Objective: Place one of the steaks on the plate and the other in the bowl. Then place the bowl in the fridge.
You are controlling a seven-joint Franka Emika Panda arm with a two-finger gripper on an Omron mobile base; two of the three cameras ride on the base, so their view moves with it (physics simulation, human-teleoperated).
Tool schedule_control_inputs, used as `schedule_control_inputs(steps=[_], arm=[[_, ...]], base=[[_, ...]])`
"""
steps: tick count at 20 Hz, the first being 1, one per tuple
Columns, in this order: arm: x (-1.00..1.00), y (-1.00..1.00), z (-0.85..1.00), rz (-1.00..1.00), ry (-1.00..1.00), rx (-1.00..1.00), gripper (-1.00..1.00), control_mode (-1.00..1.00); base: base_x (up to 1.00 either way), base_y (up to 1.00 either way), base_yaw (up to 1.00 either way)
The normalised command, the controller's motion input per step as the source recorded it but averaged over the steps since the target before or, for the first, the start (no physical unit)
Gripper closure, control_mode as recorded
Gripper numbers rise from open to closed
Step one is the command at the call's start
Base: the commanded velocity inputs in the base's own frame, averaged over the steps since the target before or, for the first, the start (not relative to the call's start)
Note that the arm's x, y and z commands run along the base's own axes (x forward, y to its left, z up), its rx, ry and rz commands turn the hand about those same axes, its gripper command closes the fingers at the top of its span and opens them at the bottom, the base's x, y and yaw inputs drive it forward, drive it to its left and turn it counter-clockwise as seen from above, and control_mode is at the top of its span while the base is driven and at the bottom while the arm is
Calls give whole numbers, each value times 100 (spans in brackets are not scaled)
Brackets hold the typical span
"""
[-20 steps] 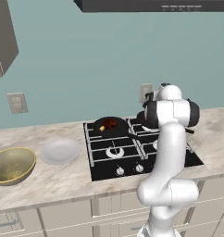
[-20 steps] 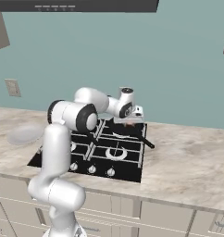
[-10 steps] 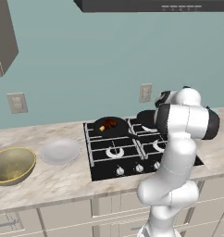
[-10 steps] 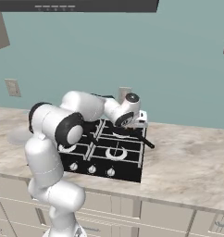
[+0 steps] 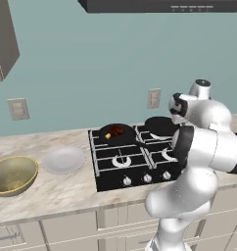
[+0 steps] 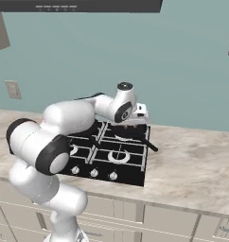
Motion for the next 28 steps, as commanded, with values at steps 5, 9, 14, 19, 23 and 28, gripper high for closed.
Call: schedule_control_inputs(steps=[5, 9, 14, 19, 23, 28], arm=[[-83, 3, 43, -4, 11, -4, 100, -100], [-71, 30, 38, -10, 4, 7, 100, -100], [-87, 81, 5, -1, -3, 0, 100, -100], [-88, 41, 20, 0, 0, -1, 100, -100], [-7, 0, 0, 0, 0, 0, 100, -100], [-4, 31, 0, 0, 0, 0, 100, -100]], base=[[0, 0, 0], [0, 0, 0], [0, 0, 0], [0, 0, 0], [0, 0, 0], [0, 0, 0]])
